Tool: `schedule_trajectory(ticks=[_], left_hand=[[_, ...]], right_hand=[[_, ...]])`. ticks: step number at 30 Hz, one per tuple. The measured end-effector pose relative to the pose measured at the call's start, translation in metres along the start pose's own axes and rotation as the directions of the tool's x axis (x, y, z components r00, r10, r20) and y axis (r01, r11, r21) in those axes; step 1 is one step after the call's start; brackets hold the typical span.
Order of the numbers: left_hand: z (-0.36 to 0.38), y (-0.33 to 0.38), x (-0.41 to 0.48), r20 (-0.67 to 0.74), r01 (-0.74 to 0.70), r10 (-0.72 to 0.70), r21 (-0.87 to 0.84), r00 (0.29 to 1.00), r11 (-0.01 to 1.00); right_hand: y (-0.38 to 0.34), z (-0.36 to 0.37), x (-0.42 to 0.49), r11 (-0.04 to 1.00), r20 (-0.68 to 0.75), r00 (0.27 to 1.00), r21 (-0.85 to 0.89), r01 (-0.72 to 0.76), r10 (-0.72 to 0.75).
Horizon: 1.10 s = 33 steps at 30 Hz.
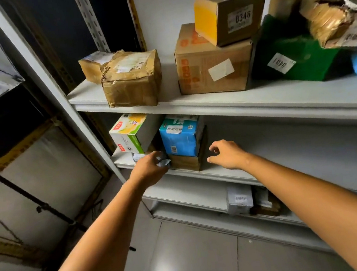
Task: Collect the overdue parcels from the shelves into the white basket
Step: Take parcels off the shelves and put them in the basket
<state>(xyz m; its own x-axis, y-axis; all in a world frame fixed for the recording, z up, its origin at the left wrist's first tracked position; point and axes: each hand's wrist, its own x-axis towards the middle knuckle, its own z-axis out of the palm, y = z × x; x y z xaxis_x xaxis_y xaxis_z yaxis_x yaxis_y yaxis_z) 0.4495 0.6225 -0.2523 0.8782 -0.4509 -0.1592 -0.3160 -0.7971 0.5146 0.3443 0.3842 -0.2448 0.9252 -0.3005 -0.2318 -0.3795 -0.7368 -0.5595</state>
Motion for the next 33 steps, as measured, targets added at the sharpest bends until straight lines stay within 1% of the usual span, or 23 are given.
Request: schedule_trajectory(ticks=[2, 5, 10, 15, 19, 22, 25, 31, 33], left_hand=[[0.004, -0.004, 0.018, -0.006, -0.017, 0.017, -0.063, 1.000, 0.998], [0.007, -0.011, 0.048, -0.026, -0.017, 0.013, -0.182, 1.000, 0.983], [0.017, -0.023, 0.091, -0.032, -0.010, -0.002, -0.371, 0.999, 0.929], [0.025, -0.024, 0.107, -0.010, -0.014, 0.010, -0.561, 1.000, 0.828], [0.029, -0.025, 0.102, 0.011, 0.006, 0.001, -0.636, 1.000, 0.772], [0.032, -0.024, 0.089, -0.004, -0.009, 0.009, -0.662, 1.000, 0.749], [0.034, -0.020, 0.076, -0.006, -0.009, 0.006, -0.702, 1.000, 0.712], [0.044, -0.009, 0.049, -0.002, 0.002, -0.005, -0.747, 1.000, 0.665], [0.048, -0.004, 0.041, 0.023, 0.007, 0.015, -0.733, 1.000, 0.680]], right_hand=[[-0.003, 0.008, 0.014, 0.998, -0.035, 0.999, 0.062, -0.025, 0.027], [-0.010, 0.019, 0.041, 0.982, -0.131, 0.990, 0.188, -0.033, 0.058], [-0.020, 0.034, 0.080, 0.901, -0.250, 0.957, 0.433, -0.023, 0.145], [-0.031, 0.049, 0.094, 0.776, -0.234, 0.951, 0.631, -0.008, 0.200], [-0.028, 0.057, 0.088, 0.768, -0.255, 0.942, 0.641, -0.005, 0.218], [-0.021, 0.059, 0.079, 0.808, -0.290, 0.930, 0.589, -0.012, 0.225], [-0.014, 0.058, 0.067, 0.820, -0.312, 0.925, 0.572, 0.001, 0.216], [0.001, 0.056, 0.042, 0.758, -0.320, 0.904, 0.652, -0.007, 0.284], [0.006, 0.053, 0.029, 0.733, -0.301, 0.903, 0.680, -0.022, 0.306]])
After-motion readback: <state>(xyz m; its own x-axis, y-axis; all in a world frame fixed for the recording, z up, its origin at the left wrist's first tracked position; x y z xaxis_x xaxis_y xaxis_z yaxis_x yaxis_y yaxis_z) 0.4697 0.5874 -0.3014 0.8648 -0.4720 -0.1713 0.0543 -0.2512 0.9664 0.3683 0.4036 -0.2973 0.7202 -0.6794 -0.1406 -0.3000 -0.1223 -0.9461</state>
